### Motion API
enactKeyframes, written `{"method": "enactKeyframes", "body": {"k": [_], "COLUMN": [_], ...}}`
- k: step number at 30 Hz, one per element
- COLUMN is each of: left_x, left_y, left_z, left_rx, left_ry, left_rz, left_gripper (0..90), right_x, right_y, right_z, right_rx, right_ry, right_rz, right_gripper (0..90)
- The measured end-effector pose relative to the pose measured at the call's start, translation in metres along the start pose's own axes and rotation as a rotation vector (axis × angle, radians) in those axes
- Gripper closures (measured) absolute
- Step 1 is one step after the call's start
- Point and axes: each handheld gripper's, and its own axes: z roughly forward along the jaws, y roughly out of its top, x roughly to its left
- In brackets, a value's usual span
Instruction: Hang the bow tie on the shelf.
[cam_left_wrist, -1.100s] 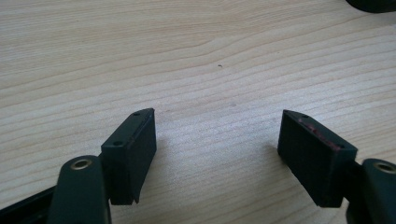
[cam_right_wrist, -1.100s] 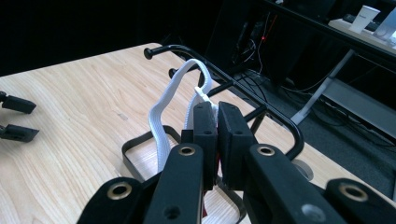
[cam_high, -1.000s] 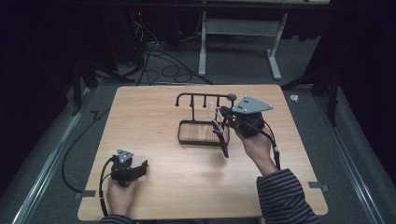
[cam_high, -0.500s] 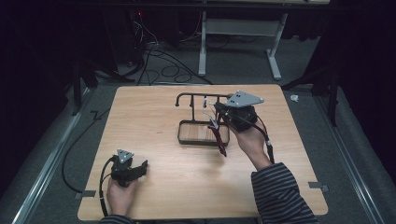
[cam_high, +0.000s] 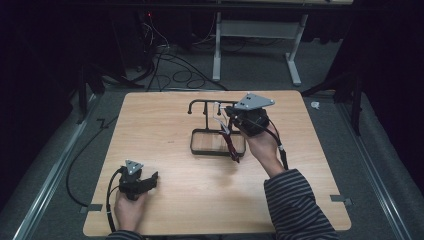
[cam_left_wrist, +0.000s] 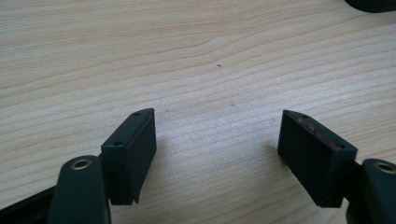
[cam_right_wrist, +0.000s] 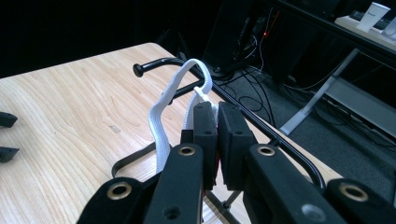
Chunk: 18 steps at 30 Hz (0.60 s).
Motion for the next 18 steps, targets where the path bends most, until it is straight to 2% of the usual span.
{"method": "enactKeyframes", "body": {"k": [18], "left_x": [0.000], "left_y": [0.000], "left_z": [0.000], "left_rx": [0.001], "left_ry": [0.000], "left_rz": [0.000], "left_gripper": [28.4], "right_x": [0.000], "right_y": [0.007], "right_z": [0.024], "right_rx": [0.017], "right_ry": [-0.007], "right_rz": [0.002], "right_gripper": [88.0]}}
